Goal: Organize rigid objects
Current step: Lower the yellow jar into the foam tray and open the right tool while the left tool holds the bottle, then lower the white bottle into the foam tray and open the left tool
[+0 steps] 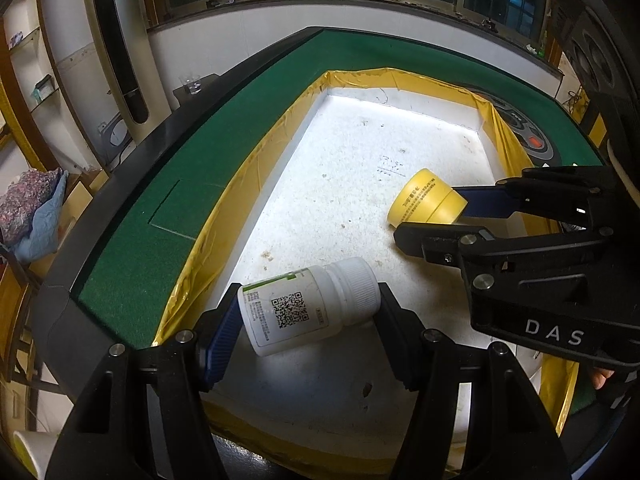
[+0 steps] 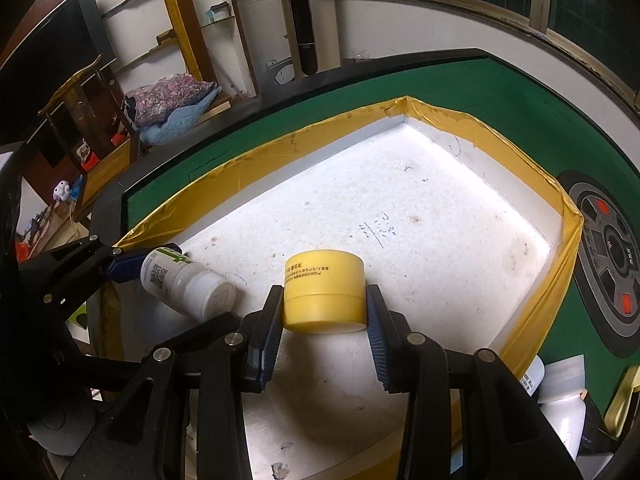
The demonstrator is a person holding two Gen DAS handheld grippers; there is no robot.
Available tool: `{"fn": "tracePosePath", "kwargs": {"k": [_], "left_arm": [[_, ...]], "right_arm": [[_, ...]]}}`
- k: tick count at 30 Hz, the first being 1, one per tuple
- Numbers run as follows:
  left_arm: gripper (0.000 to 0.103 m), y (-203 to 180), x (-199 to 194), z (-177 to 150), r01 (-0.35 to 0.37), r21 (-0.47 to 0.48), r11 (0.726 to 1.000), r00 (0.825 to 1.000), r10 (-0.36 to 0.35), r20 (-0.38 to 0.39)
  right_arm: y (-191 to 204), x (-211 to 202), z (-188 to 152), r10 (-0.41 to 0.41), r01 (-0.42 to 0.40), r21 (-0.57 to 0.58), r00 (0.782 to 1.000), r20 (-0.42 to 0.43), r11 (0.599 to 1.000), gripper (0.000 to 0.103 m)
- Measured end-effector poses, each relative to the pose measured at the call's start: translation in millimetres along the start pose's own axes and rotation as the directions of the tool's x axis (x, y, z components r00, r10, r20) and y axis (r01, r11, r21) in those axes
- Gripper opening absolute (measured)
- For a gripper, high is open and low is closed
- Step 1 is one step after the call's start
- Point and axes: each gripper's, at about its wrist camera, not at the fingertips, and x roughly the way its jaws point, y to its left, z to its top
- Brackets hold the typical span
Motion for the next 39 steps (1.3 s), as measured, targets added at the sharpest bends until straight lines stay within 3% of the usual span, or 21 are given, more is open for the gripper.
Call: {"fn": "tracePosePath", "kwargs": {"k": [6,12,19,22,25,29,34,39], "left_arm": [[0.063,-2,-1,-1,0.000,-0.002,1.000,1.000,0.000,0.003],[0.066,-7,-1,-3,0.001,0.001,1.000,1.000,-0.001,0.002],[0.070,-6,-6,-1,0.057,-0.039,0.998,0.998,-0.057,0.020],[0.070,-4,-8,-1,0.047,-0.061,0.997,0.999,-0.046,0.018],[0.070,0,-10,0,0.033,-0.090,0.995,0.999,-0.031,0.019],[0.070,4,-14,2,0.019,-0.125,0.992,1.000,-0.017,0.021],[0.070,-1,-26,6,0.043,-0.141,0.989,0.998,-0.038,0.039],[0.073,-13,-37,11,0.051,-0.123,0.991,0.998,-0.046,0.043]], "right_arm": [[-1,-3,0,-0.010,0.009,0.007,1.000,0.005,1.000,0.036],[-3,-15,-1,-0.006,0.006,0.018,1.000,0.030,1.000,0.047],[-13,-50,-9,-0.028,0.021,0.065,0.993,0.114,0.998,0.048],[-18,-70,-19,-0.047,0.033,0.091,0.986,0.162,0.995,0.056],[-24,-90,-32,-0.075,0.053,0.114,0.979,0.192,0.992,0.058],[-41,-113,-52,-0.100,0.058,0.182,0.968,0.231,0.982,0.071],[-64,-124,-63,-0.084,0.012,0.312,0.973,0.217,0.950,0.088],[-84,-132,-75,-0.065,-0.032,0.409,0.973,0.221,0.912,0.091]]}}
